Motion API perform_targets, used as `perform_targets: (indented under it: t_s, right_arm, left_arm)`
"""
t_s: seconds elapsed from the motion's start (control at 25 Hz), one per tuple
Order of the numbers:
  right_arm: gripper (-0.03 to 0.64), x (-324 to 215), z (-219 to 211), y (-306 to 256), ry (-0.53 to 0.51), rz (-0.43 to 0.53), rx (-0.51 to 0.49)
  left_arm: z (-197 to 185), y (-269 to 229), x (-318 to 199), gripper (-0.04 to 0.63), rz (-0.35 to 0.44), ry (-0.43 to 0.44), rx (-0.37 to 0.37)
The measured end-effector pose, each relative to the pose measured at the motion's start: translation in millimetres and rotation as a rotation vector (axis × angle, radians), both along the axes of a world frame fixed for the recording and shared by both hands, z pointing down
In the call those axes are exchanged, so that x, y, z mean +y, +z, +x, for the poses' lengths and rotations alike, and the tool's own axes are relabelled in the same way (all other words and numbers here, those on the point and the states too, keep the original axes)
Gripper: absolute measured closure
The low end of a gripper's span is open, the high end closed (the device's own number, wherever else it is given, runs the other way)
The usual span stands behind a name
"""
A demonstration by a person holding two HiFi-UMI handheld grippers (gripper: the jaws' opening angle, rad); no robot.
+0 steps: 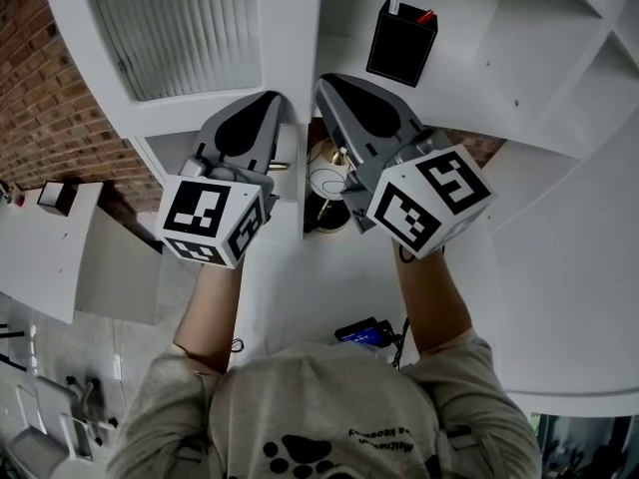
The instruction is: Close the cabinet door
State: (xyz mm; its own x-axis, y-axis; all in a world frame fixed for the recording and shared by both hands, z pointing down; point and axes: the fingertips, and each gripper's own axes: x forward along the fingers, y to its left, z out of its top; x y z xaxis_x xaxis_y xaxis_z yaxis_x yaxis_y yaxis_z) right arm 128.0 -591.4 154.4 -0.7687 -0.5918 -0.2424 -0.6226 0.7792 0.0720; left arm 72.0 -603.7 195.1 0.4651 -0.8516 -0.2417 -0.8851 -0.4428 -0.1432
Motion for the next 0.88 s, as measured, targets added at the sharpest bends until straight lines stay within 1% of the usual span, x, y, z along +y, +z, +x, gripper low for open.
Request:
perform_targets:
  t_s: [0.16,0.36,0.68,0.76,0.88]
  right_arm:
    - [0.598,6.2,1.2,4.2,0.018,0.005,0.016]
    - [0.598,18.8,2.4,8.0,0.025,0.016,0.029]
    - [0.598,42.6,-1.5,14.6,0.02,0.011,-0.004]
    - [0.598,53.7,-3.7,15.2,0.038,0.021,-0.014]
    - [0.598,74.1,-9.3,18.0,0.087,0.053,-0.001]
  left_arm:
    - [1.3,-0.5,3.1,0.588,0.0,-0.001,-0.009]
    - [3.4,-1.7,20.0,0.588,0.011,-0.005,-0.011]
    - [5.5,-5.8,65.0,0.589,0.027,-0.001,-0.013]
    - [1.8,-6.5,77.5,0.588,0.032,0.004,-0.016]
    - [-10.8,-5.3,97.6,0.588,0.031,0.004,-0.009]
